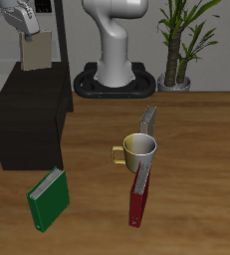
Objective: Place the left yellow book upright on top of the shelf and place the white-yellow mug on top of the shelf
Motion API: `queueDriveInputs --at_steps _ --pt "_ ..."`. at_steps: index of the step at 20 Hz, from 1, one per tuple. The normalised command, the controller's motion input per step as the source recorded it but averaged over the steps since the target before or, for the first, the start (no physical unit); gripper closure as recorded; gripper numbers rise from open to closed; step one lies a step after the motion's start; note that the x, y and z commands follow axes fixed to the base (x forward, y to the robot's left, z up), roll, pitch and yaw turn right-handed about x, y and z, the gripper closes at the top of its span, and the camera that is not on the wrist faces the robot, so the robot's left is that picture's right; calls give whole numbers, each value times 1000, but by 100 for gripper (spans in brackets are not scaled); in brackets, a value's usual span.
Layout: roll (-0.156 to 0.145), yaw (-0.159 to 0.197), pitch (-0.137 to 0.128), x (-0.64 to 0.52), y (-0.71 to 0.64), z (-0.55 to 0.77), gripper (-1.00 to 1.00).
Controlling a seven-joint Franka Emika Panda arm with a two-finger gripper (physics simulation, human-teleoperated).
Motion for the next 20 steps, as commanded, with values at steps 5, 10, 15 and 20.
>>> queueDriveInputs --at_steps 5,10,15,20 --pt "-47 13 1 1 12 12 -100" --pt "-75 88 -19 -64 -22 171 -100" --pt "-139 206 -77 -53 332 482 -100" --pt "-120 241 -40 211 416 152 -100"
